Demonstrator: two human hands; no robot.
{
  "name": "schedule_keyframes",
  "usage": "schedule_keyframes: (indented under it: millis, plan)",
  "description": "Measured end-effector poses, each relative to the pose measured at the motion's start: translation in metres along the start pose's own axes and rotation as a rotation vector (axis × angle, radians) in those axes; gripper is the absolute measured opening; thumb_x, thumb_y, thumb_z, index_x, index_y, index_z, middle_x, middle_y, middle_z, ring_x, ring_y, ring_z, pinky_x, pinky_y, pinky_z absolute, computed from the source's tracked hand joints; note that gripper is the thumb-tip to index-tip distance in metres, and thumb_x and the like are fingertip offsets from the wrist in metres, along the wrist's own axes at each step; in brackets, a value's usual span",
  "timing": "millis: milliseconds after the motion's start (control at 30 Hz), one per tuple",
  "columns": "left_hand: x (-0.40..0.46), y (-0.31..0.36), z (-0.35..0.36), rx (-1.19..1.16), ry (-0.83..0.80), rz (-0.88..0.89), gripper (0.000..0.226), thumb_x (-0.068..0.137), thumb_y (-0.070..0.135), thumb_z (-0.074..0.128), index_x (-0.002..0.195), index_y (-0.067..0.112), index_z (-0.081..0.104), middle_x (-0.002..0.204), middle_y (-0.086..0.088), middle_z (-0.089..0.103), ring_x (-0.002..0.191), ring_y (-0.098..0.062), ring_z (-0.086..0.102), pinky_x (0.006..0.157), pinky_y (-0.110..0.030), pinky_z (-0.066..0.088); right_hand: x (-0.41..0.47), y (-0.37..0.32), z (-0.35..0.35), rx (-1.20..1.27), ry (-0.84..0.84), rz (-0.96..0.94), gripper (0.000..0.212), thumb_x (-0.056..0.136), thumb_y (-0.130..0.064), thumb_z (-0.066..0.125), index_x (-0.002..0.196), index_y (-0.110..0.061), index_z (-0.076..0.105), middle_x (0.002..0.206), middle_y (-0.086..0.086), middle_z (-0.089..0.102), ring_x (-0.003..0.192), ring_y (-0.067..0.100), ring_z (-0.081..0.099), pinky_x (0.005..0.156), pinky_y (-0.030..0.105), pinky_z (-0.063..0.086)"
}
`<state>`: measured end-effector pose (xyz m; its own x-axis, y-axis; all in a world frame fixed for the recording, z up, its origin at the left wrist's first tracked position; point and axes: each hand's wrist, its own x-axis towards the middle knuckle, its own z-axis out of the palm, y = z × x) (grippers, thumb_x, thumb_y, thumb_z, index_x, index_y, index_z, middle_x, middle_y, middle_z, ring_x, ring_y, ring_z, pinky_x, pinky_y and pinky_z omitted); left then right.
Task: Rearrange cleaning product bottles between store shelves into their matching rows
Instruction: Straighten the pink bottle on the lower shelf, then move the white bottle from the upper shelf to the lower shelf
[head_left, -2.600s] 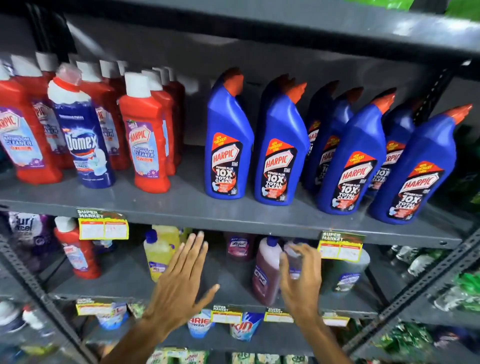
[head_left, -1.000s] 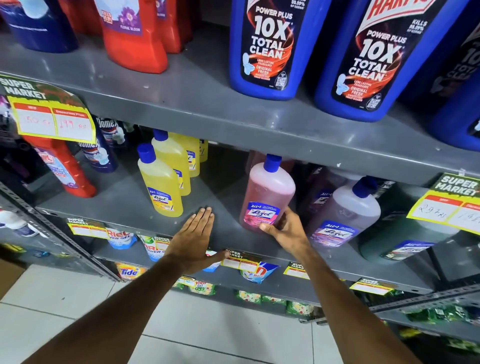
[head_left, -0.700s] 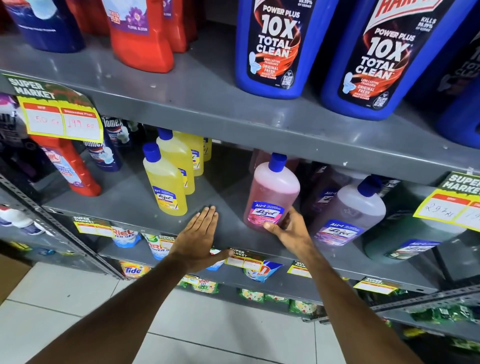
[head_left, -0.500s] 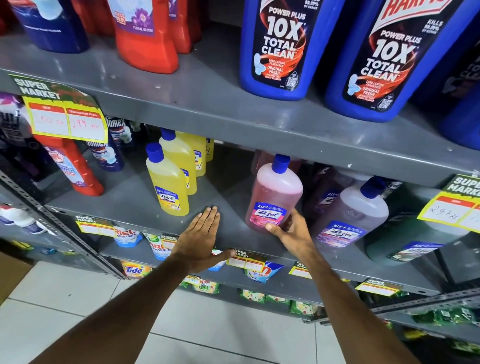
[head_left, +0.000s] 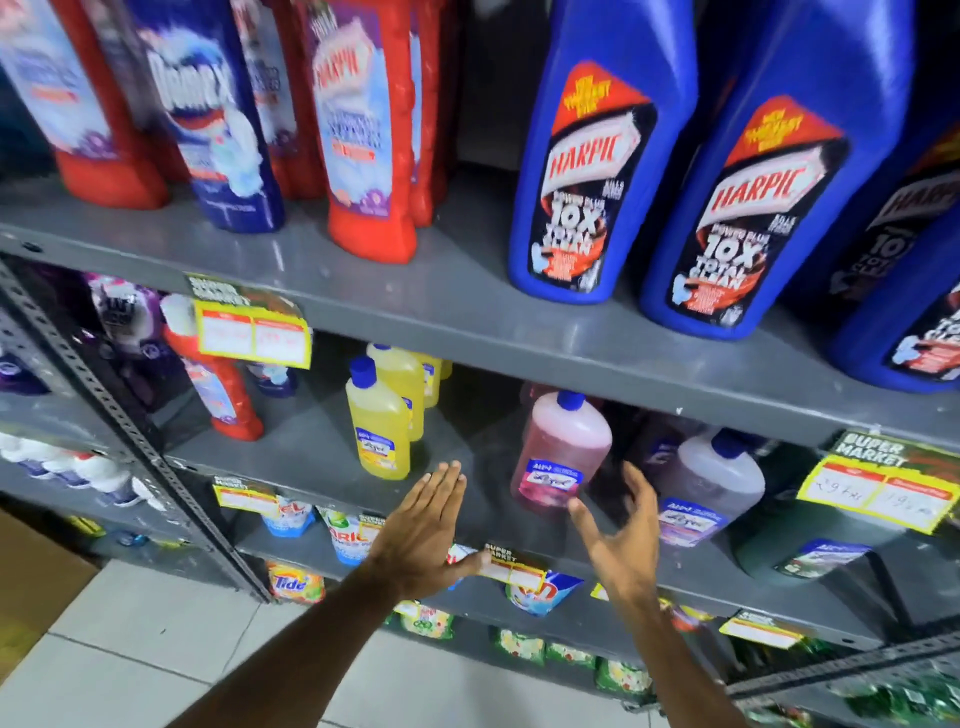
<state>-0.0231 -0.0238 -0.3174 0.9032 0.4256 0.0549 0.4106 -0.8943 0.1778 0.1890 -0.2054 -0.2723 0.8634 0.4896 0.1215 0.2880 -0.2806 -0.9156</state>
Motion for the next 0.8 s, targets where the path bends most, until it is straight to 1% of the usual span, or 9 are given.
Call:
schedule_keyframes:
  millis: [133, 233, 300, 367, 433, 500, 600, 667, 800]
  plan:
    - [-0.032, 0.01, -0.058, 0.028, 0.125, 0.075, 0.106, 0.098, 0.08, 0.036, 0.162, -0.003, 0.019, 0.173, -0.021, 0.012, 0.161, -0.034, 0.011, 0.128, -0.043, 0.008, -0.038, -0.058, -0.006, -0.032, 0.094, -0.218, 0.058, 0.087, -0.021, 0.083, 0.138, -0.02, 0.055, 0.136, 0.003, 0.057, 0.126, 0.028, 0.058, 0.109, 0.053, 0.05]
    - [-0.06, 0.012, -0.103, 0.051, 0.194, 0.067, 0.103, 0.098, 0.078, 0.038, 0.163, -0.001, 0.02, 0.174, -0.018, 0.01, 0.162, -0.03, 0.008, 0.128, -0.042, 0.009, -0.064, -0.109, 0.005, 0.007, 0.051, -0.392, 0.04, 0.089, -0.027, 0.075, 0.126, -0.028, 0.06, 0.12, -0.001, 0.061, 0.113, 0.026, 0.064, 0.102, 0.032, 0.051]
    - [-0.076, 0.009, -0.131, 0.076, 0.234, 0.042, 0.101, 0.099, 0.076, 0.037, 0.163, 0.0, 0.023, 0.174, -0.016, 0.014, 0.161, -0.029, 0.014, 0.127, -0.042, 0.013, -0.077, -0.147, 0.018, 0.051, 0.003, -0.489, 0.035, 0.088, -0.032, 0.073, 0.122, -0.028, 0.064, 0.117, -0.009, 0.062, 0.114, 0.012, 0.063, 0.101, 0.016, 0.045]
    - [-0.09, 0.004, -0.159, 0.111, 0.262, 0.02, 0.099, 0.099, 0.076, 0.035, 0.162, 0.0, 0.026, 0.173, -0.016, 0.019, 0.16, -0.029, 0.02, 0.125, -0.044, 0.018, -0.082, -0.182, 0.031, 0.088, -0.045, -0.599, 0.031, 0.089, -0.031, 0.072, 0.119, -0.021, 0.069, 0.12, -0.012, 0.065, 0.12, -0.002, 0.059, 0.104, 0.011, 0.039]
    - [-0.105, -0.002, -0.185, 0.121, 0.318, 0.001, 0.097, 0.1, 0.074, 0.039, 0.163, 0.002, 0.024, 0.173, -0.014, 0.02, 0.161, -0.027, 0.017, 0.125, -0.044, 0.019, -0.085, -0.215, 0.045, 0.12, -0.077, -0.698, 0.03, 0.091, -0.03, 0.069, 0.115, -0.013, 0.072, 0.116, -0.004, 0.068, 0.119, -0.001, 0.059, 0.106, 0.013, 0.039]
    - [-0.119, -0.011, -0.211, 0.121, 0.393, -0.012, 0.095, 0.1, 0.071, 0.045, 0.163, 0.003, 0.024, 0.173, -0.013, 0.021, 0.162, -0.025, 0.013, 0.127, -0.044, 0.017, -0.088, -0.249, 0.06, 0.153, -0.105, -0.782, 0.029, 0.093, -0.027, 0.066, 0.112, -0.007, 0.072, 0.114, 0.001, 0.07, 0.114, 0.008, 0.062, 0.106, 0.016, 0.041]
    - [-0.135, -0.034, -0.25, 0.158, 0.516, -0.073, 0.094, 0.101, 0.07, 0.046, 0.163, 0.003, 0.025, 0.173, -0.013, 0.02, 0.162, -0.026, 0.014, 0.129, -0.043, 0.015, -0.091, -0.302, 0.081, 0.243, -0.166, -0.804, 0.028, 0.094, -0.027, 0.064, 0.117, -0.013, 0.07, 0.116, -0.005, 0.069, 0.113, 0.009, 0.064, 0.103, 0.011, 0.041]
    - [-0.139, -0.055, -0.274, 0.165, 0.57, -0.136, 0.098, 0.1, 0.07, 0.048, 0.164, 0.001, 0.019, 0.174, -0.015, 0.014, 0.162, -0.027, 0.009, 0.131, -0.044, 0.012, -0.089, -0.332, 0.099, 0.266, -0.207, -0.774, 0.031, 0.096, -0.024, 0.066, 0.127, -0.02, 0.065, 0.126, -0.01, 0.067, 0.122, 0.005, 0.062, 0.105, 0.013, 0.041]
    - [-0.136, -0.109, -0.312, 0.204, 0.572, -0.3, 0.106, 0.1, 0.078, 0.036, 0.164, -0.001, 0.008, 0.175, -0.018, 0.001, 0.163, -0.026, -0.003, 0.132, -0.045, 0.008, -0.072, -0.374, 0.141, 0.242, -0.267, -0.704, 0.053, 0.1, -0.019, 0.068, 0.149, -0.017, 0.051, 0.151, -0.003, 0.057, 0.14, 0.013, 0.054, 0.117, 0.03, 0.042]
